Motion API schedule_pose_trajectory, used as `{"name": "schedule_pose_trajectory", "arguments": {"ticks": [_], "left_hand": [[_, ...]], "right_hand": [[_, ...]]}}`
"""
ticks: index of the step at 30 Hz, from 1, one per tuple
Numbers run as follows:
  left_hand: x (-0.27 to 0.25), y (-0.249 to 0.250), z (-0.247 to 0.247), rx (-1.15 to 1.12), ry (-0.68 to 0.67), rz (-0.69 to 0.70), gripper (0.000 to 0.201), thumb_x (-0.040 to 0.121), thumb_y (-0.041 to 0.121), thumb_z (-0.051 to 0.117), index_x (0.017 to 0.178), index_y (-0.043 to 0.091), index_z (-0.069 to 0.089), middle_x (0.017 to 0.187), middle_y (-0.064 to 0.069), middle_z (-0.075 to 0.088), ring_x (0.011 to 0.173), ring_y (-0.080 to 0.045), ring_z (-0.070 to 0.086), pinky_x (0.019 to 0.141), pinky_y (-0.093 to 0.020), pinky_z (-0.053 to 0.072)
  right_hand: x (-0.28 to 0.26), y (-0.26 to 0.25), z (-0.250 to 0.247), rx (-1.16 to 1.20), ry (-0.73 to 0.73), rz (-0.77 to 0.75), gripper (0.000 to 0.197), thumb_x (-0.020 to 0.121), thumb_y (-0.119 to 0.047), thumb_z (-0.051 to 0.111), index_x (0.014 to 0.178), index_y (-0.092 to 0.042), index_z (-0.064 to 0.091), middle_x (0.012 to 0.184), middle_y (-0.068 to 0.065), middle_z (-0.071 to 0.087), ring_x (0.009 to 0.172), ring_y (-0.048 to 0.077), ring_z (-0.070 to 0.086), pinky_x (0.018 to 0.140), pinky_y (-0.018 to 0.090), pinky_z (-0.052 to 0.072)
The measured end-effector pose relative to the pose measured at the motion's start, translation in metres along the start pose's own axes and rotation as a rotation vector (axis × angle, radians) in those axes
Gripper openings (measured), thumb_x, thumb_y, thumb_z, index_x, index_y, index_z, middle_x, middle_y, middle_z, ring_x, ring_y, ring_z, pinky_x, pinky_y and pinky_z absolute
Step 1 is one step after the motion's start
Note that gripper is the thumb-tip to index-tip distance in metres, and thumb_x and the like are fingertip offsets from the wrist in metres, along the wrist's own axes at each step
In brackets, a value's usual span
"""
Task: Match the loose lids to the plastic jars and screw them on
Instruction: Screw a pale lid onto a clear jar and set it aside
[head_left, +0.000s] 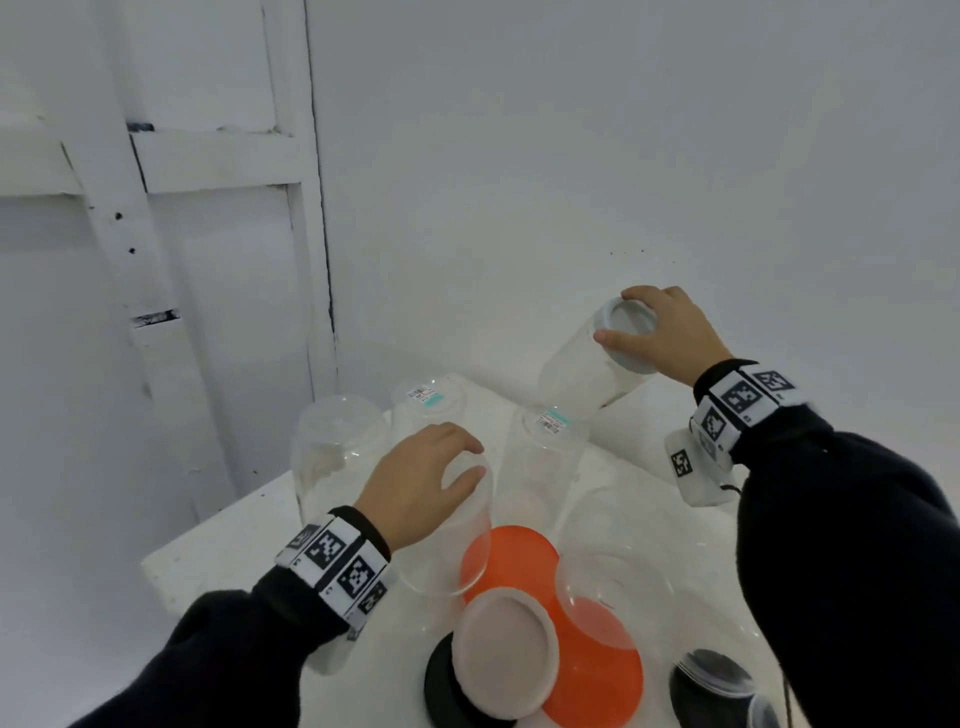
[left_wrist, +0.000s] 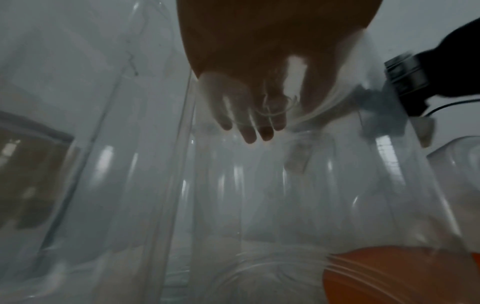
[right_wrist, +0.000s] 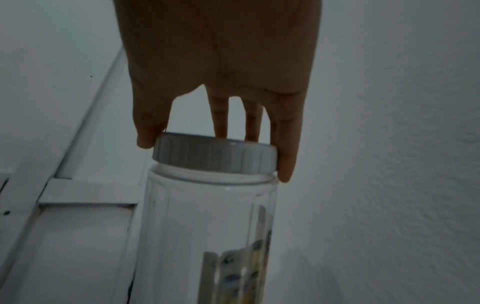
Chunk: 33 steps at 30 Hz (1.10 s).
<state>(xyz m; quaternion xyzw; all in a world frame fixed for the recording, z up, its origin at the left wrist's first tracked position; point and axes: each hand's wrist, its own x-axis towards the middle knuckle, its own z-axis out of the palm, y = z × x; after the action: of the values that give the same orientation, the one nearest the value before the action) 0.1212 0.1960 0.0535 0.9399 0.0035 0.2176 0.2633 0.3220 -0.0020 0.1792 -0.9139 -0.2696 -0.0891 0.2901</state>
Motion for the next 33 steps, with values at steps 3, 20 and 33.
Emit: {"name": "schedule_pose_trajectory", "arguments": {"ticks": [3,20,33], "left_hand": [[0.000,-0.001,0.000,-0.012,0.015,0.005,0.060,0.078,0.058,0.026,0.112,0.023,0.061,0.114,0.013,0.058,0.106,-0.001,0.048,0.083,-0.011,0.031],[0.000,-0.003,0.003,-0.033,0.063,0.015,0.044,0.087,0.046,0.035,0.105,0.021,0.066,0.106,0.012,0.063,0.098,-0.002,0.052,0.083,-0.014,0.041],[-0.001,-0.001,0.004,-0.031,0.074,0.011,0.043,0.087,0.044,0.036,0.105,0.020,0.067,0.105,0.011,0.065,0.098,-0.001,0.053,0.082,-0.013,0.039]], "right_hand": [[0.023,-0.005,0.017,-0.034,-0.098,-0.023,0.065,0.078,-0.045,0.070,0.133,-0.022,0.046,0.133,0.009,0.040,0.122,0.025,0.042,0.090,0.029,0.032],[0.080,0.000,0.093,-0.139,-0.313,-0.126,0.069,0.078,-0.042,0.071,0.136,-0.018,0.043,0.137,0.009,0.041,0.124,0.025,0.041,0.099,0.031,0.031],[0.084,-0.005,0.101,-0.193,-0.314,-0.200,0.047,0.081,-0.033,0.070,0.122,-0.011,0.058,0.124,0.009,0.044,0.117,0.023,0.042,0.096,0.027,0.032]]}}
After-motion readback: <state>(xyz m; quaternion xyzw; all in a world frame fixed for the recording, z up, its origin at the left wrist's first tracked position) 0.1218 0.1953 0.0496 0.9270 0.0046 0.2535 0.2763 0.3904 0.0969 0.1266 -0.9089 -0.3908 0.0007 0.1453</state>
